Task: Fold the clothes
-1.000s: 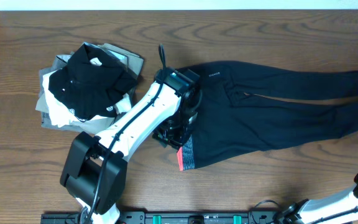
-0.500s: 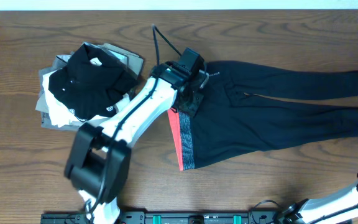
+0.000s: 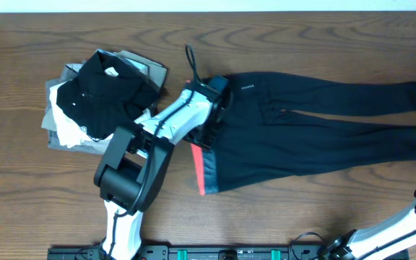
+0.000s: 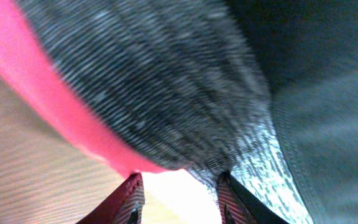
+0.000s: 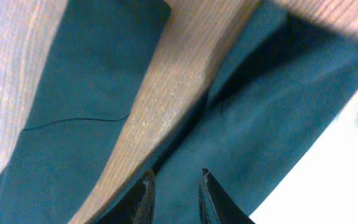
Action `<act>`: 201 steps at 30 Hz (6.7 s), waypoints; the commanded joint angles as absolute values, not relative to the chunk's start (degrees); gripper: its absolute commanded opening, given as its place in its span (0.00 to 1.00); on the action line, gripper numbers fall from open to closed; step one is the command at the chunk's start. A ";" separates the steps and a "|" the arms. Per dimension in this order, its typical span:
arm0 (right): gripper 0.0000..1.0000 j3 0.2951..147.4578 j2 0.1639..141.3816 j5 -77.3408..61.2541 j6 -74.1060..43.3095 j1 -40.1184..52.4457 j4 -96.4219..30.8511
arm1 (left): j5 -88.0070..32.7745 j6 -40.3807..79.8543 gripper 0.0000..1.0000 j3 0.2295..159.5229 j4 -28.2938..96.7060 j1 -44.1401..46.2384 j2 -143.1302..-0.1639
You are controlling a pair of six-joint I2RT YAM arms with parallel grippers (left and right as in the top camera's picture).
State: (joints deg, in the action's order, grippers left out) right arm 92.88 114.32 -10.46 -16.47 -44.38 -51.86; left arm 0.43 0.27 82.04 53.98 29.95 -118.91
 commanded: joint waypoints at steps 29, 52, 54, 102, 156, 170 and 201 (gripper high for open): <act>0.02 73.71 121.43 -20.69 -27.24 -33.98 -5.54 | 4.43 3.95 0.39 81.19 50.98 21.17 -120.55; 0.06 82.76 126.98 -23.68 -26.63 -42.96 -12.69 | 2.11 4.82 0.41 81.19 52.95 21.17 -120.55; 0.24 84.66 126.98 -30.50 -23.57 -43.40 -12.67 | 2.11 4.82 0.41 81.19 52.80 21.17 -120.55; 0.64 76.77 100.60 -19.49 -13.26 -47.22 -57.19 | -9.58 20.97 0.69 50.68 44.21 20.38 -99.00; 0.31 54.72 100.62 -3.66 -28.25 -55.05 -30.61 | -9.85 17.85 0.06 52.86 47.48 19.68 -98.89; 0.01 59.75 95.46 -4.43 -28.18 -56.21 -37.69 | -10.50 15.79 0.06 55.53 54.65 19.73 -97.62; 0.01 70.54 97.73 -3.53 -32.38 -42.59 -20.01 | -12.45 8.19 0.06 56.93 29.63 16.51 -85.60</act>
State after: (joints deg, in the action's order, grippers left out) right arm 70.04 94.41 -3.03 -31.22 -44.12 -21.85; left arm -13.98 8.91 56.07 30.96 18.20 -81.80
